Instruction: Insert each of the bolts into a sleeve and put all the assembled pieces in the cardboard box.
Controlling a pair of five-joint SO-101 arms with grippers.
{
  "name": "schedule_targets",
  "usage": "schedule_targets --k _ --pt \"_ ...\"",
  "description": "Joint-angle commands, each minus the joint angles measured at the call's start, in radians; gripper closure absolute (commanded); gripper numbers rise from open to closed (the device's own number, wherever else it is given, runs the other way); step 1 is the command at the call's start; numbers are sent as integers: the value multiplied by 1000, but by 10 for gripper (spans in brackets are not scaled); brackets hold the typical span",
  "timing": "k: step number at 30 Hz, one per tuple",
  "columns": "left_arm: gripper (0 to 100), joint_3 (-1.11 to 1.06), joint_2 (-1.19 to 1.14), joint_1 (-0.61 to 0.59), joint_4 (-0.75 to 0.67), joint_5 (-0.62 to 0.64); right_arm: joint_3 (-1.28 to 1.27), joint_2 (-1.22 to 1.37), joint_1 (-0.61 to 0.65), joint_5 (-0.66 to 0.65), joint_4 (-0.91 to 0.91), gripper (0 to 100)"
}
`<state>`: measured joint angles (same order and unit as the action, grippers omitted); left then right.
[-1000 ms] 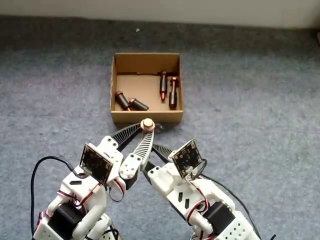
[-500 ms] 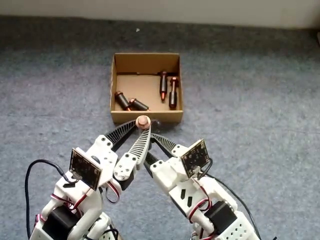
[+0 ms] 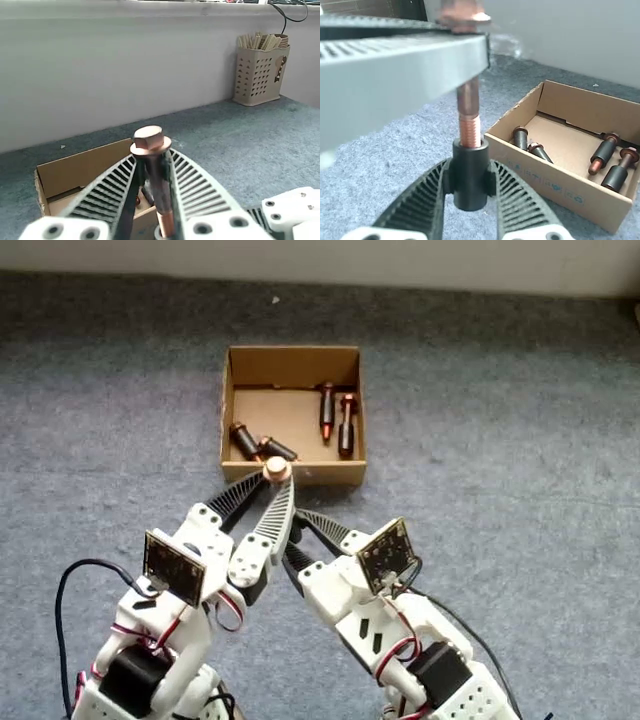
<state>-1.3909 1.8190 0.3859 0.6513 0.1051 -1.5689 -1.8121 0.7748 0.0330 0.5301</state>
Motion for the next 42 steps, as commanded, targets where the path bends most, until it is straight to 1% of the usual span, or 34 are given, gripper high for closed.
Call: schedule_targets --k 1,4,10,13,16,19,22,30,35,40,42 --pt "941 -74 -12 -93 -81 0 76 -24 -22 -5 -47 995" --pt "886 -87 -8 -88 -80 2 76 -24 -22 -5 -47 995" --pt "877 -87 -8 -88 -78 2 76 -24 -22 -5 -47 995" --pt "875 -79 -8 -87 -48 2 74 -24 -22 -5 -47 995" --pt "823 -41 -8 -59 37 2 74 -24 -22 -5 -47 995" --pt "766 30 -8 -36 183 2 74 -24 -24 -5 -47 995" --pt "750 88 -8 -38 278 2 73 -24 -24 -5 -47 995" --pt "751 96 -8 -45 293 -5 67 -24 -30 -5 -47 995" --pt "752 102 -8 -179 290 2 28 -24 -31 -5 -47 995" --pt "752 114 -8 -248 290 3 30 -24 -33 -5 -47 995" --pt "768 116 -7 -272 290 2 31 -24 -59 -3 -45 995"
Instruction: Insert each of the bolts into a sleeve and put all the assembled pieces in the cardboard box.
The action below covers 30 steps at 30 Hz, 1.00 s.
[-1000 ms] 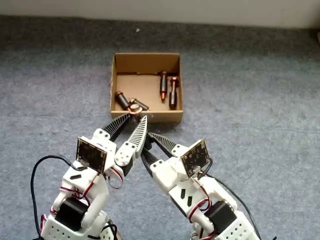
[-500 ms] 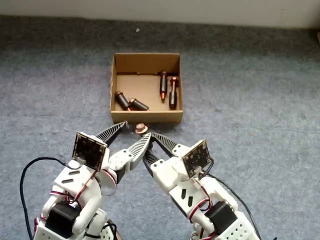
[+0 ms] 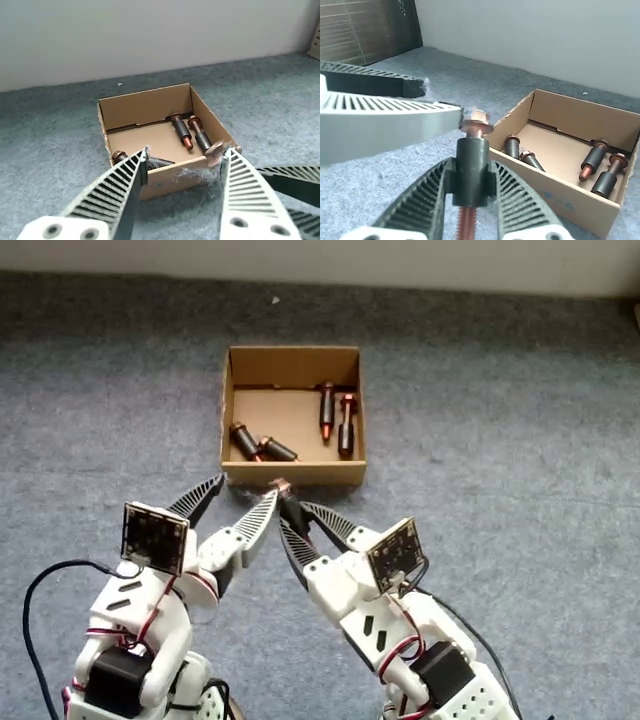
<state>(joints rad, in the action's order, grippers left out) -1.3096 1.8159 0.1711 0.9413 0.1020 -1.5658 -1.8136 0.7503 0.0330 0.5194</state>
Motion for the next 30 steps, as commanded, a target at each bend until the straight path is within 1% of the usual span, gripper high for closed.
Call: schedule_targets --k 1,4,5,8,9,11,13,18,21,25,30 --pt "780 36 -4 -74 0 3 27 -21 -62 11 -33 995" --pt "791 53 -4 -153 5 0 30 -19 -179 121 -33 995" --pt "791 53 -4 -180 6 0 30 -16 -208 135 -35 995" --pt "782 41 -4 -252 60 -6 94 53 -228 114 -44 995" --pt "778 31 -4 -266 84 -29 127 99 -228 110 -44 995" --pt "778 -4 -4 -275 127 -97 196 225 -228 112 -48 995" --pt "779 -58 -4 -280 144 -138 286 380 -228 112 -87 995" --pt "779 -219 -4 -282 140 -187 506 792 -231 107 -236 995" --pt "779 -263 -4 -282 104 -227 634 1038 -229 109 -314 995" --pt "779 -269 -4 -282 100 -236 816 1360 -231 110 -397 995" --pt "779 -269 -4 -282 101 -236 1033 1701 -232 112 -401 995"
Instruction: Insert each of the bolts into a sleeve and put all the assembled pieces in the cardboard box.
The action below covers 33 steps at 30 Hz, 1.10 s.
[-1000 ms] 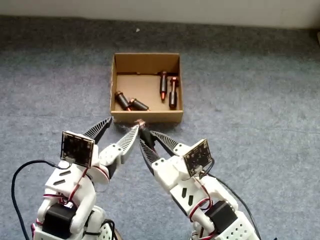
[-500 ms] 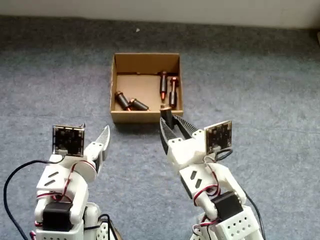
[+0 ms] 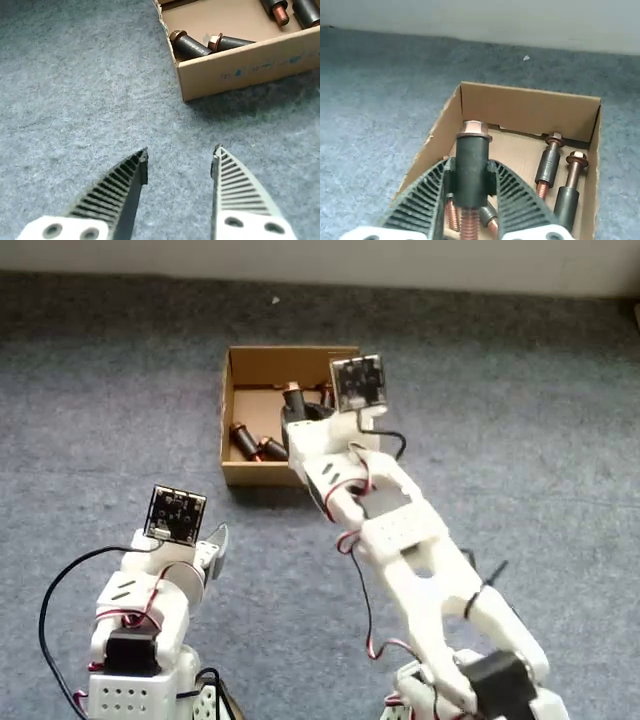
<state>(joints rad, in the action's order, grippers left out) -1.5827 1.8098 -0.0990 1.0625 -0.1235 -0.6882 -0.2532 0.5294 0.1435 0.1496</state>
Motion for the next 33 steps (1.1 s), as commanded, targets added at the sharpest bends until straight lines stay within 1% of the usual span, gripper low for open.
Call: schedule_targets --k 1,4,7,10,12,17,20,23,25,33 --pt "779 4 2 -12 -20 -11 188 193 -13 2 -31 995" --pt "779 4 2 -13 -21 -11 245 300 -22 2 -30 983" --pt "779 4 2 -13 -21 -11 251 328 -22 3 -16 916" --pt "779 4 2 -13 -21 -11 262 317 -19 3 111 863" --pt "779 4 2 -13 -21 -11 286 278 -18 3 194 865" --pt "779 4 2 -13 -21 -11 306 85 -21 -2 384 871" --pt "780 2 2 -13 -21 -11 285 -68 -21 -2 478 915" --pt "780 2 2 -13 -21 -11 202 -223 -22 -2 558 976" --pt "780 2 2 -13 -21 -11 120 -328 -22 -3 584 995" --pt "780 1 2 -12 -23 -11 -269 -731 -22 -3 587 994"
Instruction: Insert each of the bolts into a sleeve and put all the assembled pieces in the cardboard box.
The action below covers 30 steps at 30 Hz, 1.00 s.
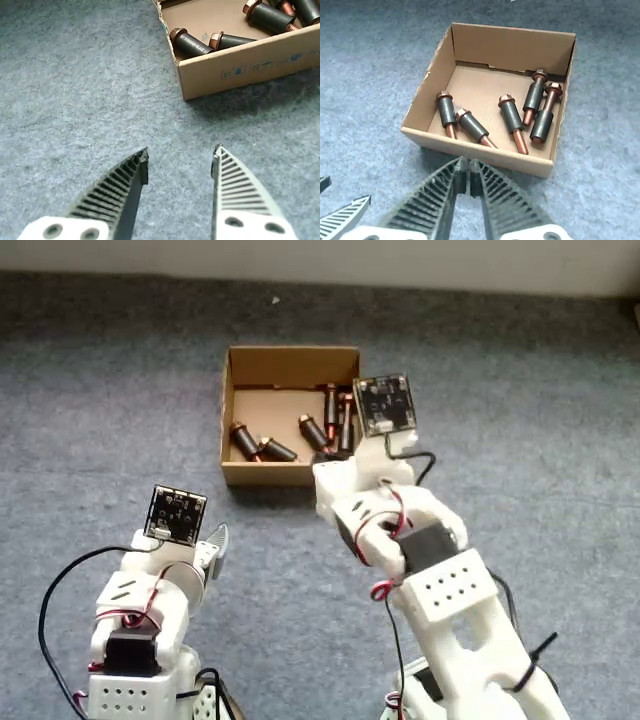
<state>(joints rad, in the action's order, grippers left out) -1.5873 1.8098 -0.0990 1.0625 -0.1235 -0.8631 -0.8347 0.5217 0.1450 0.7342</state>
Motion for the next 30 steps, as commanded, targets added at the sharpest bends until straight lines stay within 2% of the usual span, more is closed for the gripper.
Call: schedule_targets --k 1,8,15,20,30 --pt "780 7 2 -12 -23 -9 -134 -194 -15 -5 2 994" --pt "780 8 2 -10 -23 -8 -369 -478 -16 -6 2 994" --pt "780 7 2 -10 -26 -8 -565 -773 -101 -8 2 994" --pt "780 2 2 -10 -48 -8 -717 -990 -127 -138 4 994" --pt "780 -25 2 -8 -87 -6 -912 -1001 -182 -160 5 994"
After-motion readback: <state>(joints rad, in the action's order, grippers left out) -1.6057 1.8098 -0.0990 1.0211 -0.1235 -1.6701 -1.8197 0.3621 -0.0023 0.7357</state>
